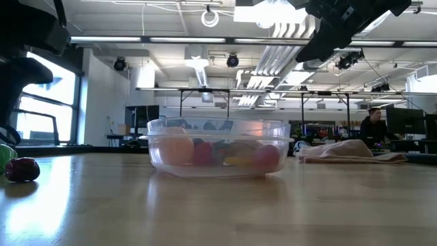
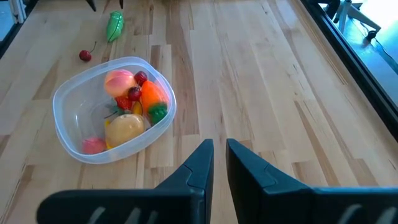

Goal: Pick and placing Produce into tupperware
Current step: Put the peas into the transparent bin

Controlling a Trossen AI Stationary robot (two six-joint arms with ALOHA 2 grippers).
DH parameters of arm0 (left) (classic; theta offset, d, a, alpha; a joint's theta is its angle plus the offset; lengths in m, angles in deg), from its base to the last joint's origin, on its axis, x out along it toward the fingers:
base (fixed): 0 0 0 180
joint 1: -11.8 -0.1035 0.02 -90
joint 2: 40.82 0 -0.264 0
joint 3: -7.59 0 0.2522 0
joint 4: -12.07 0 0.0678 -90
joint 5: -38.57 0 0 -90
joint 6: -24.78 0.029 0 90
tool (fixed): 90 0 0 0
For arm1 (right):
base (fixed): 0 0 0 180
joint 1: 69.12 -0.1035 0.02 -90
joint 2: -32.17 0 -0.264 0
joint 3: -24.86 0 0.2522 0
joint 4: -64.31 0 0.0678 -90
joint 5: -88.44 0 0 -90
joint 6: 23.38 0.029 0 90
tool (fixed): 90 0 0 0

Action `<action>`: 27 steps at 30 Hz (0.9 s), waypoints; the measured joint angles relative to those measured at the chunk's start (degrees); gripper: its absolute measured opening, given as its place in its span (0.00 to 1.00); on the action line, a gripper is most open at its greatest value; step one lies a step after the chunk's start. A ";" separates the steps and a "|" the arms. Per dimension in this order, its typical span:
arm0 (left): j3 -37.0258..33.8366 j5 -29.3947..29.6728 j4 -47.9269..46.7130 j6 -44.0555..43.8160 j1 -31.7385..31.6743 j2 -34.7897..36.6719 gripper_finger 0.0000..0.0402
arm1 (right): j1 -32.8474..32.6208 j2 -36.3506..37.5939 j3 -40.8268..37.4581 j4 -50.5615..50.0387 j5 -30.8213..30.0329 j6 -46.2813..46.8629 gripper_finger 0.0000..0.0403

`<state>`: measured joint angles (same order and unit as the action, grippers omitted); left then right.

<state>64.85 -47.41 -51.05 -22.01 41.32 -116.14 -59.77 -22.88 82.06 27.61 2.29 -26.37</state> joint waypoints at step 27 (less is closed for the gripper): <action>-0.21 1.42 2.66 0.05 -0.05 -5.74 0.64 | 0.00 0.00 0.00 0.04 -0.01 0.01 0.08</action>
<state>64.64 -46.00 -48.40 -21.96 41.27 -121.88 -59.77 -22.88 82.06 27.65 2.28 -26.36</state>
